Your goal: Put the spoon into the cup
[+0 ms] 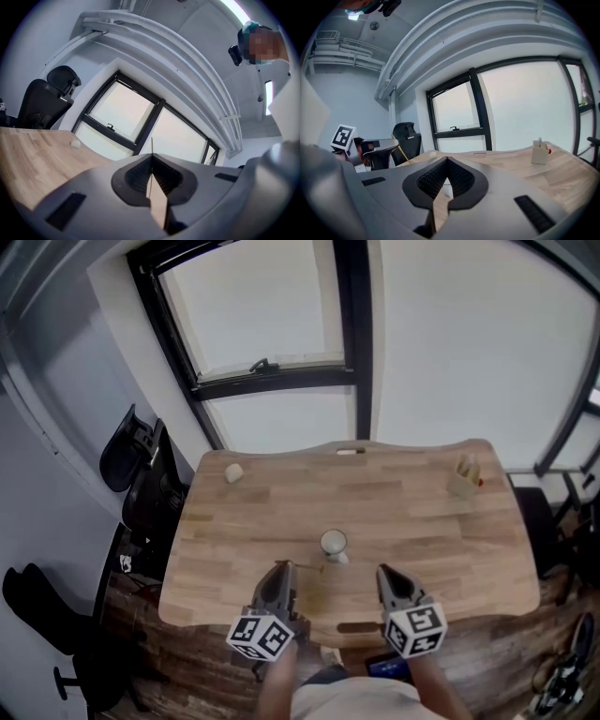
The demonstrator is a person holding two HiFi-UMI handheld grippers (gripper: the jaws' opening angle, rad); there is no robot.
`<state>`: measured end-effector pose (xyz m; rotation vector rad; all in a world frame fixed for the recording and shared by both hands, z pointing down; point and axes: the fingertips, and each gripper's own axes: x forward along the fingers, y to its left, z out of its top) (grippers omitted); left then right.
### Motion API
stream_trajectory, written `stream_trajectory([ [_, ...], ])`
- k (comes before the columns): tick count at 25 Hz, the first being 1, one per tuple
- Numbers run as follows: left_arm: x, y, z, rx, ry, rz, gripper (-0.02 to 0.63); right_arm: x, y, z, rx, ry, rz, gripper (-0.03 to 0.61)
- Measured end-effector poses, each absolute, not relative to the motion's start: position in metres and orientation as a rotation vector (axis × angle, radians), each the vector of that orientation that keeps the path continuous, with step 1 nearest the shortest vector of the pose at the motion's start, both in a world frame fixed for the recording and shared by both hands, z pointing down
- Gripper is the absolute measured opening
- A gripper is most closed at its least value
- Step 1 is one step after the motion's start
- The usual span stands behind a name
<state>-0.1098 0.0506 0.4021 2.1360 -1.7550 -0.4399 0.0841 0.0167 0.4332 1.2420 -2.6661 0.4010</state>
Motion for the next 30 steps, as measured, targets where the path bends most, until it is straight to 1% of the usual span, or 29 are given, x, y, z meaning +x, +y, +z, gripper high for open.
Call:
stream_trajectory([
  [8, -0.148, -0.027, 0.418, 2.150, -1.689, -0.432, 0.002, 0.050, -0.049, 0.449, 1.301, -2.604, 0.418, -0.003],
  [14, -0.156, -0.064, 0.433, 2.147, -1.626, -0.423, 0.002, 0.044, -0.074, 0.463, 1.350, -2.551, 0.428, -0.003],
  [21, -0.152, -0.079, 0.436, 2.164, -1.567, -0.392, 0.002, 0.040, -0.092, 0.467, 1.383, -2.522, 0.449, -0.003],
  [30, -0.157, -0.079, 0.444, 2.150, -1.521, -0.449, 0.002, 0.040, -0.091, 0.474, 1.444, -2.460, 0.412, -0.003],
])
